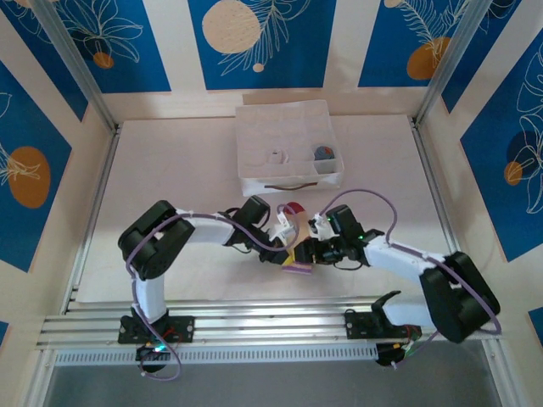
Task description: Roll the socks
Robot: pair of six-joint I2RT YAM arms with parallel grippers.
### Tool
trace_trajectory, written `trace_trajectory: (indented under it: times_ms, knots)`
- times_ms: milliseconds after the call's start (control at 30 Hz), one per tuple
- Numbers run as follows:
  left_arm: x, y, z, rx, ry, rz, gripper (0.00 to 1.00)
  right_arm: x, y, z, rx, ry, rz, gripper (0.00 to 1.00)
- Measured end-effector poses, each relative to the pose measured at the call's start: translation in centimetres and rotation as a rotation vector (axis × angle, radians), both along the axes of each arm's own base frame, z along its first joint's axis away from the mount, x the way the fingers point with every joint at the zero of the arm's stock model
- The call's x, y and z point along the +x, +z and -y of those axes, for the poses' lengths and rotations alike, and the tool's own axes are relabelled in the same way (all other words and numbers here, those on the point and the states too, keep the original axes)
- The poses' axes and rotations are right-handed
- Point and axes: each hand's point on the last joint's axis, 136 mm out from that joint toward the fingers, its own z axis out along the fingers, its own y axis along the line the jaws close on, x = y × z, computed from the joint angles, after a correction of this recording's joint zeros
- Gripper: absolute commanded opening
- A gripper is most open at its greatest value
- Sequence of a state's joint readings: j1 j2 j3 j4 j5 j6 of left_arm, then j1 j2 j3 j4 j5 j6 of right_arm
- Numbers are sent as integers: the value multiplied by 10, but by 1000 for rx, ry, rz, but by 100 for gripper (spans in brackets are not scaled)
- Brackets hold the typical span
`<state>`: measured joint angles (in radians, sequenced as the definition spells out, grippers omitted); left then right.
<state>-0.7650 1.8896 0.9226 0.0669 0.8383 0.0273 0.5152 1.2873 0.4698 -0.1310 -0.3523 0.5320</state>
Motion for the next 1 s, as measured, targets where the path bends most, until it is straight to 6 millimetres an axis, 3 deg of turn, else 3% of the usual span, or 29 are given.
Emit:
trace_trajectory:
  times_ms: [167, 233, 433, 567, 733, 1000]
  knots:
    - [10, -5, -6, 18, 68, -69, 0, 4, -3, -9, -6, 28, -18, 53]
    - [15, -7, -9, 22, 96, -88, 0, 5, -4, -13, -22, 43, -15, 49]
    - [19, -9, -13, 16, 132, -107, 0, 7, -15, -15, -122, 59, -28, 22]
    - [19, -11, -15, 4, 132, -87, 12, 9, -20, -16, -175, 53, -84, 8]
    - [16, -5, -24, -13, 112, 23, 28, 11, -22, -23, -187, 57, -147, 3]
    - [5, 29, -48, -76, 21, 459, 35, 11, -23, -29, -194, 76, -204, 0]
